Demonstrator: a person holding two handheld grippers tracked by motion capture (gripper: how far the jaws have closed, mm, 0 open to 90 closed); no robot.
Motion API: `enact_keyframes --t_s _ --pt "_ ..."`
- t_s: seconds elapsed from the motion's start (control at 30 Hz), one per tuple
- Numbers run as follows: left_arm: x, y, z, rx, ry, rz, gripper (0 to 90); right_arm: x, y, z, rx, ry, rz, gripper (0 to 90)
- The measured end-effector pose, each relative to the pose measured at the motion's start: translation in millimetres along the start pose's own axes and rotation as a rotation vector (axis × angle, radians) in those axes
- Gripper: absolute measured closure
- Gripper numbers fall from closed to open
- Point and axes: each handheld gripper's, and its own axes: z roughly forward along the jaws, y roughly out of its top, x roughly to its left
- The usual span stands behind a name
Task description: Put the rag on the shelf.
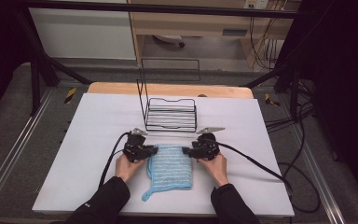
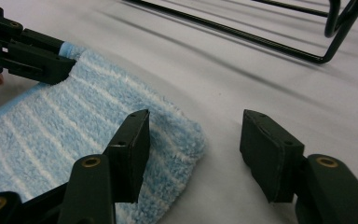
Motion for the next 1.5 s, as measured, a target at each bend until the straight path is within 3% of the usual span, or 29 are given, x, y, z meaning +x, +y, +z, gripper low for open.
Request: enact_keyframes --t_s 0.13,0.3,0.53,0.97,1.5 --pt "0.4 -0.2 -0.1 -0.001 -0.002 -0.001 75.7 1.0 -0.5 -0.4 0.012 0.023 0.009 54.1" --pt "1.1 -0.3 -0.2 -0.002 -0.007 -0.009 75.7 0.6 0.3 0.1 0.052 0.086 0.042 69.9" --pt "2.5 -0.2 -0.6 -0.001 -0.017 -0.017 75.9 -0.1 1.1 -0.1 0.061 0.111 0.059 78.8" --pt "6.6 1.3 -8.1 -0.024 -0.058 -0.051 78.4 1.6 2.9 -6.0 0.022 0.113 0.054 80.9" --pt "-3.1 7.0 -40.3 -0.165 -0.089 -0.024 78.4 11.0 11.0 -35.9 -0.127 0.151 0.02 80.9"
